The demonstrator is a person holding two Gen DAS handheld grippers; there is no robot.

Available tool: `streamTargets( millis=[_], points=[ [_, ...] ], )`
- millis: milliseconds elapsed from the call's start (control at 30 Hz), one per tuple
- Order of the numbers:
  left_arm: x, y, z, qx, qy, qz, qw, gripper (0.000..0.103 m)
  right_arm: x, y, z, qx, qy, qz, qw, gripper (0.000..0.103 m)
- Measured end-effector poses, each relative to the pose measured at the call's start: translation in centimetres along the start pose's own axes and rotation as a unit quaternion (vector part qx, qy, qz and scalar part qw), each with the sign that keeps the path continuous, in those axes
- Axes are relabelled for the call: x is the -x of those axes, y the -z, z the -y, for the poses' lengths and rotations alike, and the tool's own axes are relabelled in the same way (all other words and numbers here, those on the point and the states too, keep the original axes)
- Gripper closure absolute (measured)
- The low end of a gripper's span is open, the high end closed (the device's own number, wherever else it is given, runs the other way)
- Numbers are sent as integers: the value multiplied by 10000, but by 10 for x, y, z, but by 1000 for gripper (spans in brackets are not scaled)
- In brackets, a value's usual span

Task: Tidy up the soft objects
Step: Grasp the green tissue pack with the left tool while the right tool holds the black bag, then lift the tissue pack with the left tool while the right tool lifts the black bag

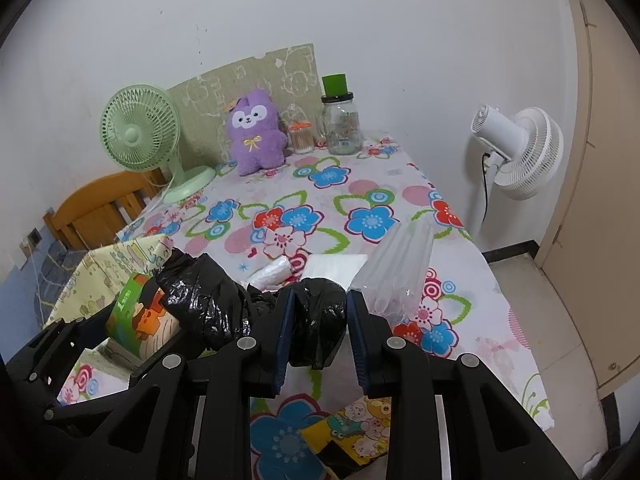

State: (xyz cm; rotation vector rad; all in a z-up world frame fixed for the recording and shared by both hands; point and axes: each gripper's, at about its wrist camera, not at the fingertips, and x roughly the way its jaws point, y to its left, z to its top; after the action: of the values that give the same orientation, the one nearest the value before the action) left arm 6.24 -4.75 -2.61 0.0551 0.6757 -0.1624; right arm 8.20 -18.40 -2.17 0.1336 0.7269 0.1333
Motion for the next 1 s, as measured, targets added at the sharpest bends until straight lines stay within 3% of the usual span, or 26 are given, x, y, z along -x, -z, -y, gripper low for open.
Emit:
streamTargets(
  millis=[533, 767, 1000],
  points=[
    [9, -8, -16, 91, 131, 94, 9998, 32, 4, -12, -21, 115, -62, -10, 9999, 68],
    [3, 5, -20, 104, 188, -57, 9998, 32, -7, 0, -26, 296, -145, -253, 9991, 67],
    [6, 25, -22, 179, 183, -75, 9996, 32, -8, 16, -24, 343, -131, -233, 9991, 42]
  ],
)
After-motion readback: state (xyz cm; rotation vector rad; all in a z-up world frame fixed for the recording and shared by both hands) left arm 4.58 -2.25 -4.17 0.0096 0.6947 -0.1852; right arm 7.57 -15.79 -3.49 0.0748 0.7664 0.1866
